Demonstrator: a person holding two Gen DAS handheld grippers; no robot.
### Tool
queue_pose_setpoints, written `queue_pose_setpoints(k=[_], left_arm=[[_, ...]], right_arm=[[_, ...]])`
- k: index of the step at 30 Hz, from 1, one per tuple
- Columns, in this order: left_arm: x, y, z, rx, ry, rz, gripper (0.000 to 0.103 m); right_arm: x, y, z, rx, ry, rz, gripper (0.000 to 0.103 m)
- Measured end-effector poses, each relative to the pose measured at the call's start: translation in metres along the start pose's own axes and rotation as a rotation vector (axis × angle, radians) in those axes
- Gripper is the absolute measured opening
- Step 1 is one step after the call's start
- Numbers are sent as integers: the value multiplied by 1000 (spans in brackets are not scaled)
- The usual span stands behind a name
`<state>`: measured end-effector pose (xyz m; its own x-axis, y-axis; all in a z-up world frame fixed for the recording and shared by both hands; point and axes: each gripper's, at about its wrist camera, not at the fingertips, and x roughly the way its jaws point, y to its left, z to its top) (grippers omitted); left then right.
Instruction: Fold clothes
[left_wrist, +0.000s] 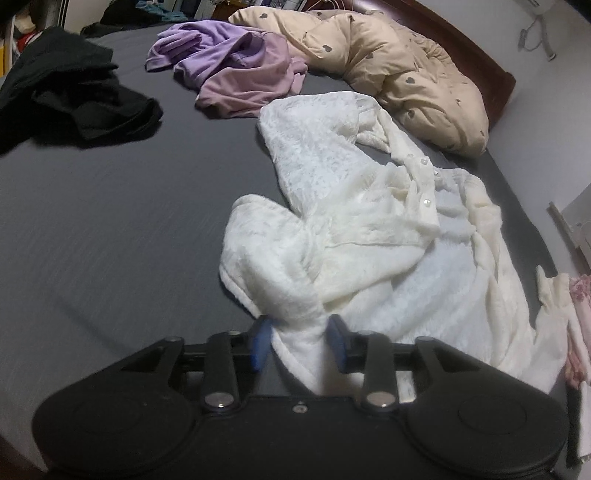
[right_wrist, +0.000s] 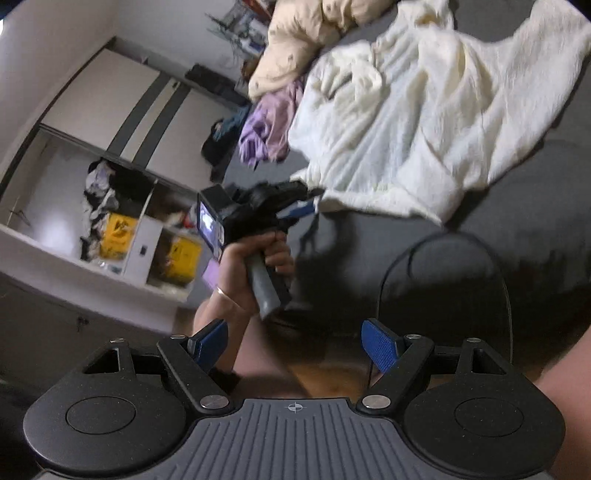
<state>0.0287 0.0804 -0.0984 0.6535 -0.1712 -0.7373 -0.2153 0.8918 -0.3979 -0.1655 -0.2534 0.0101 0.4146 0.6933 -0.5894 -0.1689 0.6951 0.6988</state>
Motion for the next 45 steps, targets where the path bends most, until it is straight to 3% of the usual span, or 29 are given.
queue_pose_setpoints(k=[1,4,6,8,12,15,19,21,25,27,31,35,38,42,45], left_arm=[[-3,-2,-1,19,-15,-3,22],[-22,-12,-9,134,-93,-13,13],[-37,-19,-17,244,-147,-7,12],[-54,-26,-29,387,-205,-1,11],[-79,-43,-69,763,-283,-11,7],[-75,-48,-102,1013,-245,15,7],[-62,-43,-126,1127,-138,5,7],[-62,-43,-131,1146,-146,18,7],[-69,-44,-123,1113,-163,35,13],[-81,-41,-113,1069,-179,1,24],[-104,-32,-72,859,-176,-120,34],[-91,-17,-16,626,-158,-117,46],[-58,6,34,389,-103,-110,47],[-2,32,81,115,-18,-116,46],[33,30,99,74,-8,-73,41]], right_arm=[[4,5,2,-44,-36,-57,80],[38,9,8,-227,-126,-351,80],[68,5,13,-323,-154,-462,80],[91,2,22,-326,-153,-463,80],[117,-1,39,-275,-168,-378,80],[124,5,47,-303,-186,-383,80],[122,6,47,-309,-191,-401,80],[119,1,45,-308,-182,-425,80],[113,-13,40,-313,-173,-492,80],[113,-20,38,-315,-167,-526,80],[113,-36,39,-272,-153,-520,80],[110,-38,39,-260,-183,-390,80],[112,-30,39,-294,-204,-231,80],[139,-7,32,-400,-140,-115,80],[169,10,24,-485,-117,-94,80]])
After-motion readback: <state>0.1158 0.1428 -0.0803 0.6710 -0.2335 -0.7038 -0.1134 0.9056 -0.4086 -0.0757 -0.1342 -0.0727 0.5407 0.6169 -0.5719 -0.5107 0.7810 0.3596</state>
